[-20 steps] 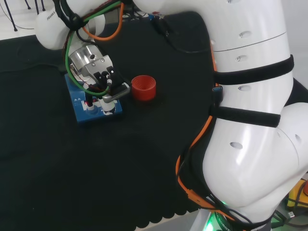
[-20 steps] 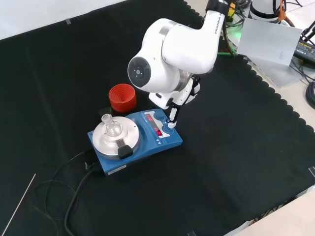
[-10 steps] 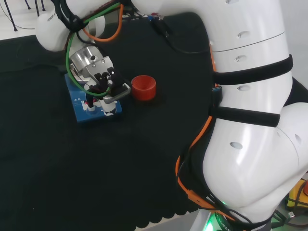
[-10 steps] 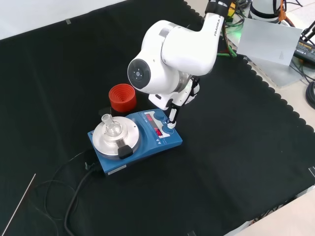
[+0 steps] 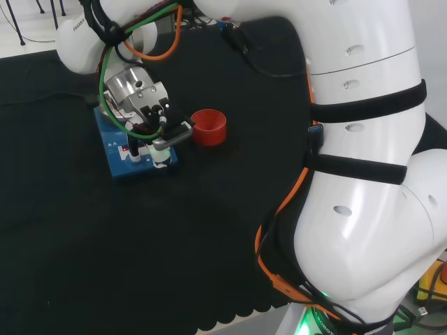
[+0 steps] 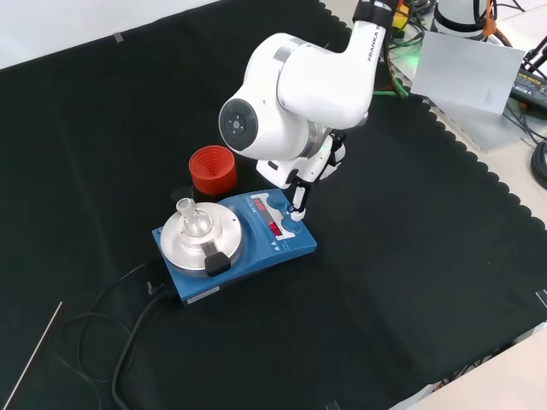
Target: Turn on the heater.
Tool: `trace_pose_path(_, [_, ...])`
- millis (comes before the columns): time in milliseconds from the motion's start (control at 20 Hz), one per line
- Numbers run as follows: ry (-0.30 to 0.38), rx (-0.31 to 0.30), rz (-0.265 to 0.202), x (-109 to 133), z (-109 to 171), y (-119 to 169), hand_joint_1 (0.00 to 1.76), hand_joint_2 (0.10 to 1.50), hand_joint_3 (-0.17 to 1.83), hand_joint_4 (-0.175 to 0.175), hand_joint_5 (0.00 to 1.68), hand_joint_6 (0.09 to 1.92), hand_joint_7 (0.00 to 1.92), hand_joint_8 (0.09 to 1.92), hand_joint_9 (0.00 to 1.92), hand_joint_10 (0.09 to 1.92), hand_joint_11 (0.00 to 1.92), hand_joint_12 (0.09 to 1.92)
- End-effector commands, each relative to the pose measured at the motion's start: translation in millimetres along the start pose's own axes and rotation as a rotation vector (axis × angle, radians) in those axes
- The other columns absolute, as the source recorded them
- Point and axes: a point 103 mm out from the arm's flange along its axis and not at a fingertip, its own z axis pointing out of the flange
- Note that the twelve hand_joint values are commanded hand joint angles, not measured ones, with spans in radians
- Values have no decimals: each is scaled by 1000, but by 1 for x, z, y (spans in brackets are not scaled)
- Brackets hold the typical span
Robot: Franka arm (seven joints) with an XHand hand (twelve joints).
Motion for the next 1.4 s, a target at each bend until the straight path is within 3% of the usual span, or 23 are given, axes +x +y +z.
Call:
trace_pose_path(50, [9, -8, -4, -3, -4, -1, 1594, 513, 1333, -38, 468, 87, 1765, 1920, 1920, 1887, 1920, 1738])
trace_pose_path(650, [10, -22, 1, -4, -10, -3, 1595, 512, 1335, -38, 469, 87, 1766, 1920, 1920, 1888, 1920, 1738])
trace_pose_path(1400, [32, -73, 6, -15, -28, -27, 1594, 512, 1337, -38, 468, 87, 1766, 1920, 1920, 1886, 1920, 1738])
